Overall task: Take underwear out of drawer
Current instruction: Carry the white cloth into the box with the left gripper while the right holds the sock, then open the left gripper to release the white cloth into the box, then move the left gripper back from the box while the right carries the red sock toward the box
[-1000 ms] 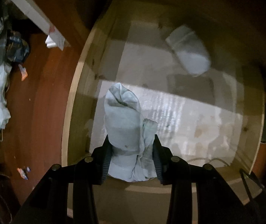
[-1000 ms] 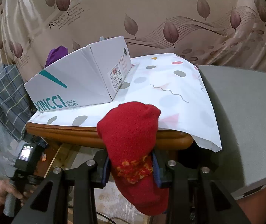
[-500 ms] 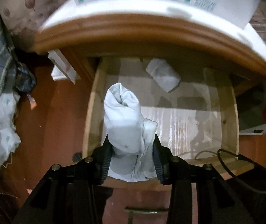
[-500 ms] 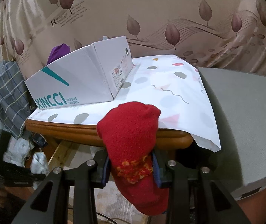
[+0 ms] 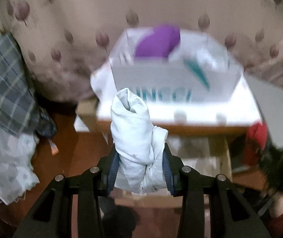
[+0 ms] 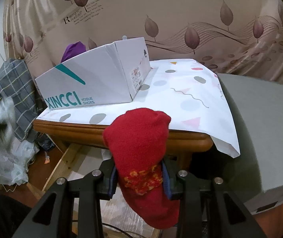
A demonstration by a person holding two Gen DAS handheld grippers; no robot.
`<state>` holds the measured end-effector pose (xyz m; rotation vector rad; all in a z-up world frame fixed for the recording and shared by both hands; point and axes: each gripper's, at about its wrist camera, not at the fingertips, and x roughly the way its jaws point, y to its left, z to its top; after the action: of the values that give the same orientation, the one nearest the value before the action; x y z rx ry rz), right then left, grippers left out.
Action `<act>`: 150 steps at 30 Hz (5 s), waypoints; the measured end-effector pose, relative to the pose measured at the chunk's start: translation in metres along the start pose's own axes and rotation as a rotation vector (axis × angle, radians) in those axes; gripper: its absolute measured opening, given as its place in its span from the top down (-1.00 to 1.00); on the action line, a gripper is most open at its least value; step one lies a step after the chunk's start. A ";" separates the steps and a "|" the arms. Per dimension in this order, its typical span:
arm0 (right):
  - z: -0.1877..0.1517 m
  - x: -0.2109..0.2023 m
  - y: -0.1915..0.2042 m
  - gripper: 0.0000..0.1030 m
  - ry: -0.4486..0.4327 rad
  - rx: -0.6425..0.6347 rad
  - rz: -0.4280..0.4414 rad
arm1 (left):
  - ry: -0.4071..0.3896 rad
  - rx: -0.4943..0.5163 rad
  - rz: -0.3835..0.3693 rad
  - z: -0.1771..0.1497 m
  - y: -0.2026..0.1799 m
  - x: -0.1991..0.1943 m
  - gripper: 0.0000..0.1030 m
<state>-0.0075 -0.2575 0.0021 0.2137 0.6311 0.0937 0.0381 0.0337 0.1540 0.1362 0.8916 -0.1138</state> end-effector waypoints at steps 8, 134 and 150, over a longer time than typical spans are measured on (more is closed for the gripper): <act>-0.003 -0.010 -0.001 0.30 -0.028 0.011 -0.006 | -0.156 -0.010 0.009 0.097 0.015 -0.038 0.28; 0.083 -0.053 0.128 0.29 -0.068 -0.237 -0.032 | -0.145 -0.321 0.268 -0.058 0.121 0.085 -0.84; 0.152 -0.050 0.164 0.29 -0.110 -0.331 -0.033 | -0.142 -0.257 0.283 -0.056 0.102 0.089 -0.84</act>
<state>0.0388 -0.1312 0.1871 -0.1113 0.5009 0.1519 0.0661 0.1399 0.0570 0.0134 0.7305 0.2516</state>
